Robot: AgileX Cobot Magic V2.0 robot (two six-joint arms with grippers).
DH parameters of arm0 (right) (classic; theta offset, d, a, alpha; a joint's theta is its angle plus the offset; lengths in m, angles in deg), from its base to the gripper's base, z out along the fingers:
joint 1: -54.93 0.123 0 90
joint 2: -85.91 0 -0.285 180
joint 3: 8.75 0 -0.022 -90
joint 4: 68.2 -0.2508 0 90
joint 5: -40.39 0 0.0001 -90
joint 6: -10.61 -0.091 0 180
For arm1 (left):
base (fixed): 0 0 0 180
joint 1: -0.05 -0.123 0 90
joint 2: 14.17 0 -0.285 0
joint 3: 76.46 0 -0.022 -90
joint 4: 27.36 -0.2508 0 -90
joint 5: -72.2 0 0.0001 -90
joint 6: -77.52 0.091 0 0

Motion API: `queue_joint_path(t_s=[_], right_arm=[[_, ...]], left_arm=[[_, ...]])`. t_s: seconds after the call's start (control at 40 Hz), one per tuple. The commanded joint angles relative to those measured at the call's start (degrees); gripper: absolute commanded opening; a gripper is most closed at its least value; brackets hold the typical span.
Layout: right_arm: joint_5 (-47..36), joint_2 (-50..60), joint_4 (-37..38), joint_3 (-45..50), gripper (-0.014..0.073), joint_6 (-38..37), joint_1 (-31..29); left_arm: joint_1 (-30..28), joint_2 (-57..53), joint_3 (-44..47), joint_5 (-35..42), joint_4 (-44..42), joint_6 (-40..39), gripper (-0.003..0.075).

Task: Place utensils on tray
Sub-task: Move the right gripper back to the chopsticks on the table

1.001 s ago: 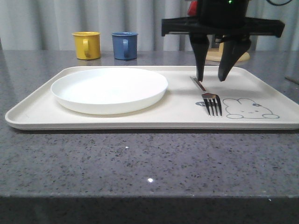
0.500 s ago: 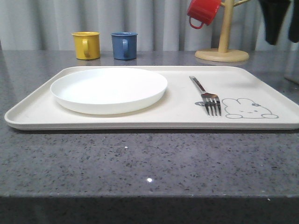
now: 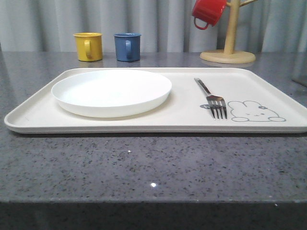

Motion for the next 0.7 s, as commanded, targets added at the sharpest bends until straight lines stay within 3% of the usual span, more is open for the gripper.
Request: queue_joint_path(t_s=[0.0,0.45,0.53,0.68], right_arm=[[-1.6,0.8,-0.5,-1.1,0.0351,1.0,0.8],[-3.6,-5.2,-0.5,-1.1,0.0344,0.3,2.0],[-3.6,-5.2,-0.5,-1.1,0.0290,0.3,2.0],[-2.4,-5.1,-0.4,-1.1,0.0085,-0.1,2.0]], left_arm=[[-0.1,0.7,-1.4,4.2,0.6,-0.4,-0.0018],[-0.1,0.7,-1.4,4.2,0.6,-0.4,-0.0018],[-0.1,0.7,-1.4,4.2,0.6,-0.4,-0.0018],[-0.1,0.7,-1.4,4.2,0.6,-0.4,-0.0018]])
